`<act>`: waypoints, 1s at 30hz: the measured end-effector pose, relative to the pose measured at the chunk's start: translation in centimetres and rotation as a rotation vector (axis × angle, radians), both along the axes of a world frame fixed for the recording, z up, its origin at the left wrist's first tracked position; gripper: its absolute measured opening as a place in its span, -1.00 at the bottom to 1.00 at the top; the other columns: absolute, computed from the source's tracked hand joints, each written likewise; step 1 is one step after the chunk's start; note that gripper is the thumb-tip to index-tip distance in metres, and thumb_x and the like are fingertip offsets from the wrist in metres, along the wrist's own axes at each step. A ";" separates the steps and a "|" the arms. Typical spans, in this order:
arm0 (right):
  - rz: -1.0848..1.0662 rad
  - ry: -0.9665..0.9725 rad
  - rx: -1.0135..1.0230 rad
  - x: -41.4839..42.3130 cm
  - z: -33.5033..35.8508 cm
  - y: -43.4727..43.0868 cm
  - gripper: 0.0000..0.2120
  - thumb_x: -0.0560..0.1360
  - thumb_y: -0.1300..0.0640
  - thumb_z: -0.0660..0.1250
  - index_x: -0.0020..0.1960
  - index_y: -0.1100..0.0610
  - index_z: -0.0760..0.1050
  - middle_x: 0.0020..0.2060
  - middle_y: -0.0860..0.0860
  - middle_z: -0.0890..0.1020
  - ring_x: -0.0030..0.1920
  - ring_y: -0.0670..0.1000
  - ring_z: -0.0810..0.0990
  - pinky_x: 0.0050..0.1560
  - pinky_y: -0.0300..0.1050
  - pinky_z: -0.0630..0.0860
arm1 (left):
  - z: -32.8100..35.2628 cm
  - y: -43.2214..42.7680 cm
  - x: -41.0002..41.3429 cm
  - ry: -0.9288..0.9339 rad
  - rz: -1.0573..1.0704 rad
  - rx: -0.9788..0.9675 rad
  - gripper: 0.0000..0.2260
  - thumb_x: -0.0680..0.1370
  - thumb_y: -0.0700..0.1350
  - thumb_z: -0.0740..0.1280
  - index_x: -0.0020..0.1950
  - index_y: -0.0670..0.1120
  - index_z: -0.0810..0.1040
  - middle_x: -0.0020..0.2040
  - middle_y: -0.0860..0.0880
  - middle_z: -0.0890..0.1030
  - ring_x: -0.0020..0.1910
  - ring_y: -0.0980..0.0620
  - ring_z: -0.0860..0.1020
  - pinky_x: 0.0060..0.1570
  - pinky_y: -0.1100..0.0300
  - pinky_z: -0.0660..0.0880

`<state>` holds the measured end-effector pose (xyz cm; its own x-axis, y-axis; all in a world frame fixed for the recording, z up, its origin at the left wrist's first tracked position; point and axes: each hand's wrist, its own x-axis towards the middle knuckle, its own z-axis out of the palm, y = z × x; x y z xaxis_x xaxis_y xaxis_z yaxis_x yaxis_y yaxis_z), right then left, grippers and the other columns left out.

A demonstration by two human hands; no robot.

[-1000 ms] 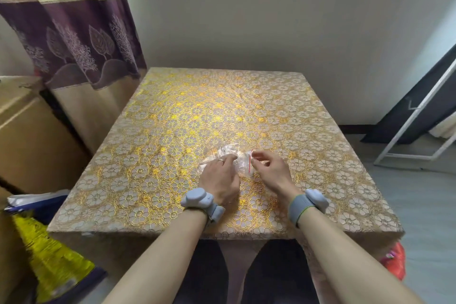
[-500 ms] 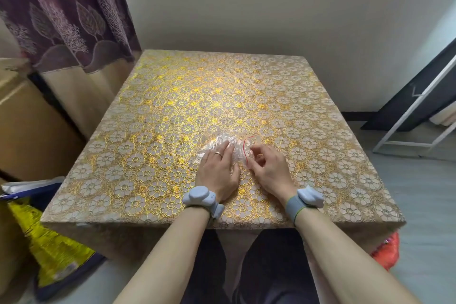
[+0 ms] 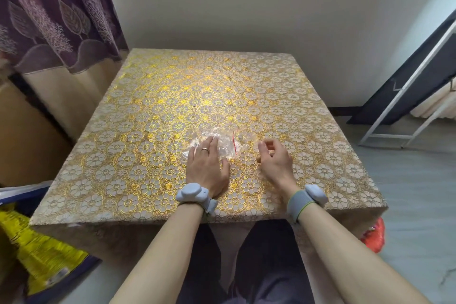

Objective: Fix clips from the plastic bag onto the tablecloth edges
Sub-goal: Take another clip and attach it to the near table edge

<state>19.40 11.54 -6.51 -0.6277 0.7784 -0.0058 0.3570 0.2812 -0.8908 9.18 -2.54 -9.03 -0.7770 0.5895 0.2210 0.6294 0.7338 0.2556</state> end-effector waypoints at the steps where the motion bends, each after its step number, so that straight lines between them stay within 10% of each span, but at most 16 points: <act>1: 0.023 -0.019 -0.101 0.1 0.4 0.1 -0.82 0.66 -0.04 0.17 0.03 0.04 0.46 0.00 0.00 0.60 -0.16 0.01 0.65 -0.06 0.06 0.64 | 0.0 -0.1 -0.1 0.003 0.004 0.007 -0.43 0.53 0.10 0.17 0.50 -0.08 0.24 0.48 -0.04 0.34 0.45 -0.05 0.28 0.49 -0.05 0.08; 8: 0.135 0.099 -0.628 4.4 2.6 0.0 -0.72 0.71 0.09 0.05 -0.12 0.17 0.36 -0.26 0.05 0.47 -0.35 -0.02 0.44 -0.31 -0.14 0.38 | 0.3 -1.6 0.5 0.048 -0.056 0.171 -0.42 0.46 -0.01 0.32 0.45 -0.02 0.24 0.42 0.00 0.36 0.41 -0.03 0.29 0.48 -0.09 0.09; 13: 0.100 0.162 -0.884 8.3 2.3 -1.8 -0.71 0.70 0.07 0.12 -0.16 0.14 0.39 -0.37 0.00 0.41 -0.41 -0.04 0.39 -0.37 -0.19 0.33 | 1.7 -2.6 1.9 0.029 -0.117 0.390 -0.61 0.47 -0.01 0.29 0.28 -0.05 0.45 0.11 -0.01 0.54 0.12 -0.03 0.45 0.10 0.02 0.40; 19: 0.154 0.150 -1.140 11.8 0.6 -3.2 -0.71 0.68 -0.02 0.12 -0.15 0.08 0.37 -0.41 -0.05 0.34 -0.45 -0.08 0.36 -0.36 -0.21 0.31 | 5.4 -1.6 6.9 -0.590 -0.370 0.399 -0.78 0.56 0.05 0.32 0.21 0.12 0.57 -0.07 0.16 0.63 -0.22 0.16 0.58 -0.22 0.36 0.43; 23: 0.149 0.187 -1.265 13.5 -0.3 -3.5 -0.71 0.68 -0.01 0.09 -0.18 0.06 0.37 -0.44 -0.08 0.35 -0.47 -0.09 0.34 -0.35 -0.21 0.29 | 5.3 -0.3 8.5 -1.067 -0.458 0.266 -0.80 0.57 -0.11 0.32 0.17 -0.03 0.63 -0.05 -0.09 0.69 -0.30 0.03 0.58 -0.24 0.26 0.50; 26: 0.143 0.182 -1.274 14.7 -0.9 -3.9 -0.75 0.60 -0.07 0.18 -0.20 0.04 0.37 -0.44 -0.09 0.33 -0.46 -0.10 0.29 -0.28 -0.17 0.18 | 4.9 -0.2 9.3 -1.169 -0.441 0.249 -0.87 0.54 -0.24 0.35 0.07 -0.17 0.63 -0.10 -0.22 0.68 -0.21 -0.01 0.57 -0.14 0.17 0.52; 30: 0.092 0.130 -1.183 16.2 -2.4 -4.7 -0.70 0.65 -0.12 0.13 -0.08 0.06 0.44 -0.47 -0.10 0.30 -0.45 -0.09 0.23 -0.31 -0.18 0.16 | 5.2 -0.4 10.3 -1.183 -0.526 0.157 -0.93 0.56 -0.16 0.37 -0.02 -0.12 0.64 -0.30 0.07 0.68 -0.36 0.25 0.55 -0.32 0.45 0.42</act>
